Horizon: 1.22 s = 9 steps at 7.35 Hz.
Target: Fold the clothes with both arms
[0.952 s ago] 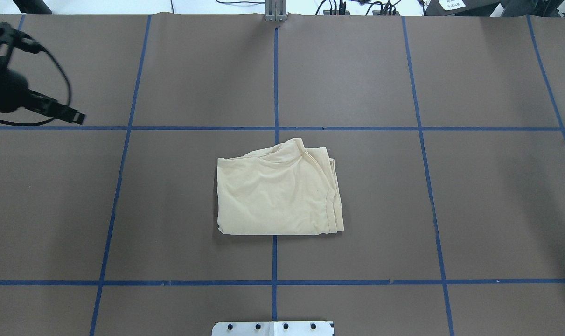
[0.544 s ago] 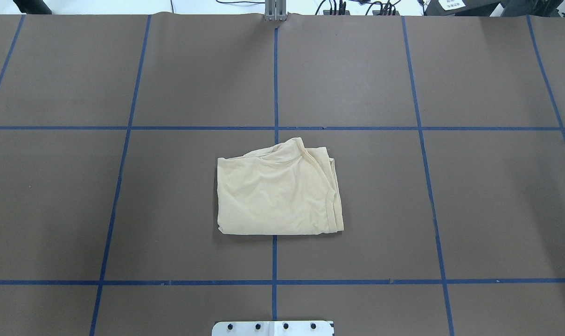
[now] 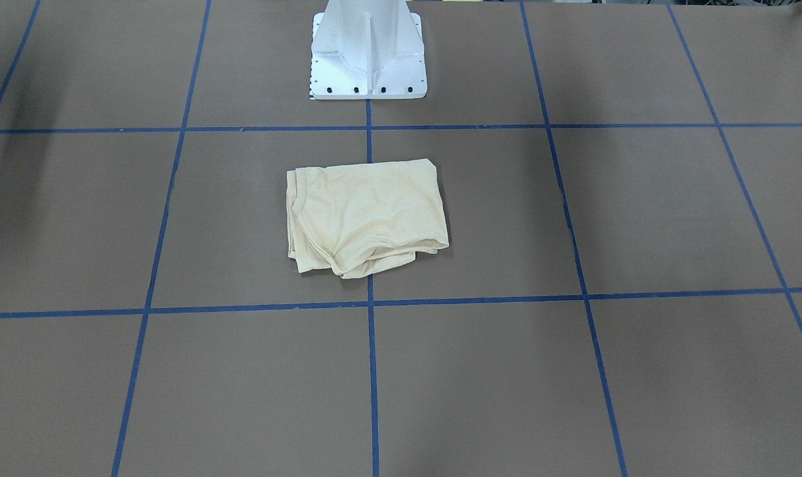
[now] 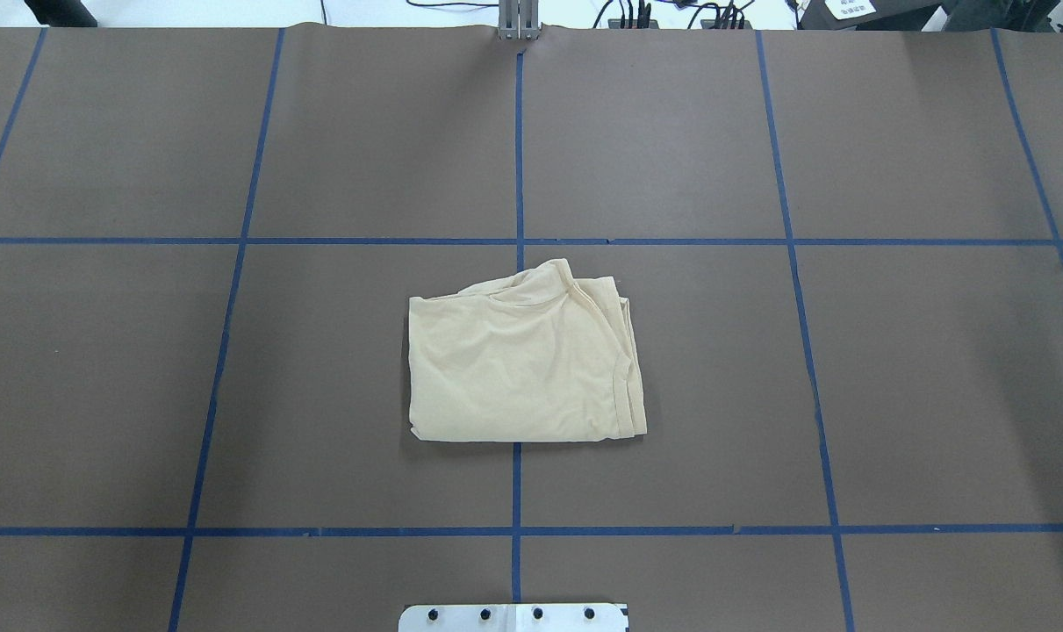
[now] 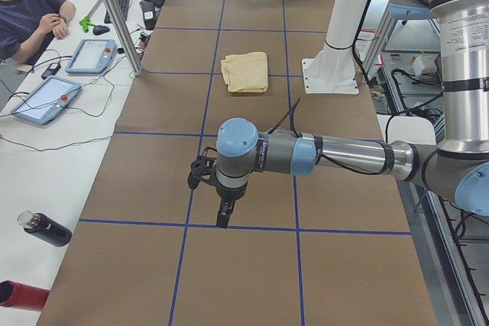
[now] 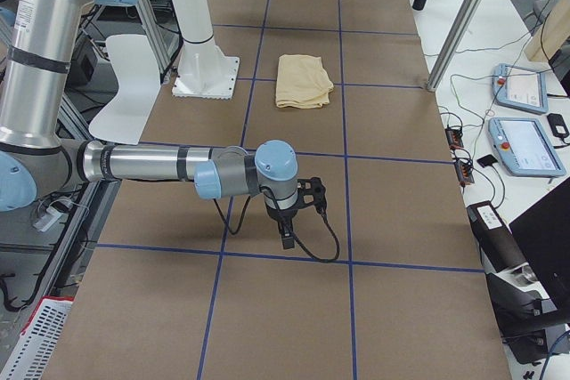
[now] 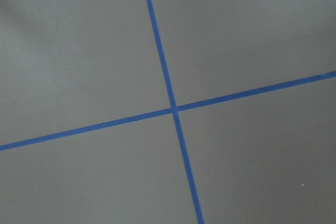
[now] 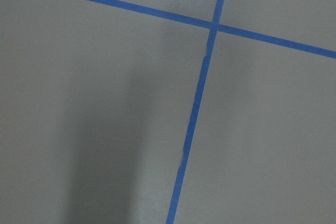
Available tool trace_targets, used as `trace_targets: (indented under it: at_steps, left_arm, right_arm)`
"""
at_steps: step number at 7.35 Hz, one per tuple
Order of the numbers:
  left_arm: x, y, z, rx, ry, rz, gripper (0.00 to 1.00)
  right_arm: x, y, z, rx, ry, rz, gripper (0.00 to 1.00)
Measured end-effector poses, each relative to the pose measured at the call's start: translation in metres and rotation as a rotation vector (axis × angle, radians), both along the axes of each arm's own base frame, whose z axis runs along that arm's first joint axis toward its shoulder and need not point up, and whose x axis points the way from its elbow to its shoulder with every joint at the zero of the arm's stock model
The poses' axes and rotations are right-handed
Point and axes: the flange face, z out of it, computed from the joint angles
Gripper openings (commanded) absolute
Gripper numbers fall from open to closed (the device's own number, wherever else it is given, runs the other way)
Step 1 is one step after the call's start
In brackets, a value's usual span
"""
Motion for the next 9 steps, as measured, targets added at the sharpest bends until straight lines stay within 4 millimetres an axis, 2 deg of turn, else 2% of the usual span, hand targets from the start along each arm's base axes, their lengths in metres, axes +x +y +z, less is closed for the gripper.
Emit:
trace_targets:
  at_steps: [5, 9]
  left_arm:
    - [0.004, 0.006, 0.002, -0.006, 0.035, 0.009, 1.00]
    - [0.005, 0.005, 0.005, -0.003, 0.038, 0.015, 1.00]
  right_arm:
    - [0.002, 0.000, -0.011, -0.038, -0.004, 0.074, 1.00]
    - [0.002, 0.003, -0.010, -0.056, -0.014, 0.090, 1.00]
